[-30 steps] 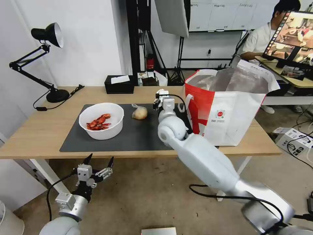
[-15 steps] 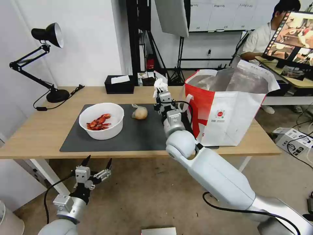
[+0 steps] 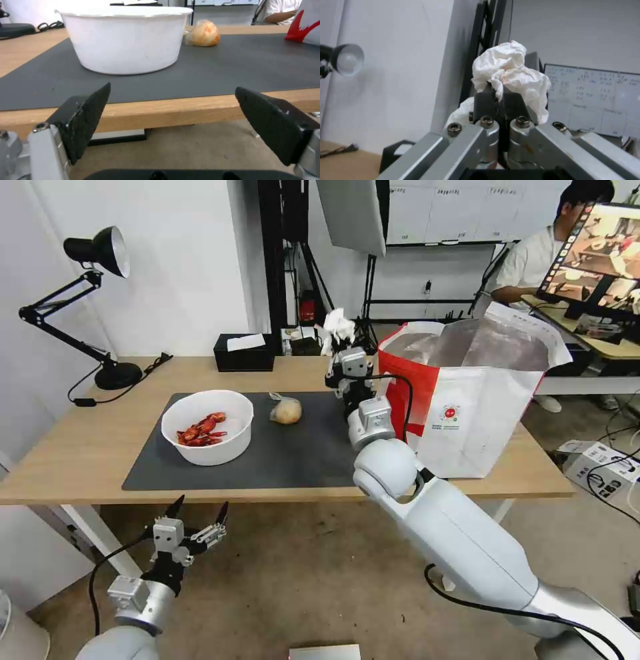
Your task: Pick up the trash from the table and place it into the takeout bag.
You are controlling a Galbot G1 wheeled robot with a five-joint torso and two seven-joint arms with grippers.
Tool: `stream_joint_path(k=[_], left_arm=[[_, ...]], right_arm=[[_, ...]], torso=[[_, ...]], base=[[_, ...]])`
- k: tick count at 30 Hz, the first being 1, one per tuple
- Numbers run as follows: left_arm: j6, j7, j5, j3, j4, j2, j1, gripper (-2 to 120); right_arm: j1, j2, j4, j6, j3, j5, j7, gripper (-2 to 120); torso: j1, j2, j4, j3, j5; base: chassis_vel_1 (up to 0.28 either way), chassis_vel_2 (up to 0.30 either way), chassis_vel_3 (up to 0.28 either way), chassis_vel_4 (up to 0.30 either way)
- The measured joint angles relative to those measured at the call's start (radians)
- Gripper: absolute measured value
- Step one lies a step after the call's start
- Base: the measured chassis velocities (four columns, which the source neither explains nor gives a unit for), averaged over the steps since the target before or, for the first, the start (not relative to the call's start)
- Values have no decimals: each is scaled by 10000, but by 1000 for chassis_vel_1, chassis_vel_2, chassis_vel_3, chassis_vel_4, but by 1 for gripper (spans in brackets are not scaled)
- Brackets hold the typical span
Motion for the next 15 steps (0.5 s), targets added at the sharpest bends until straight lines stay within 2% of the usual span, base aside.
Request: stream_joint_path(k=[7,15], left_arm=[[0,-1,10,18,-4,-100,21,100],[0,-1,24,109,25,-136,-17,100]], right_arm=[[295,-294,333,-99,440,-332,292,0],[483,-706,690,-989,1317,-70,1169,0]], torso=[[0,0,1,0,0],[0,0,0,0,0]], base=[[0,0,0,0],[0,0,0,0]])
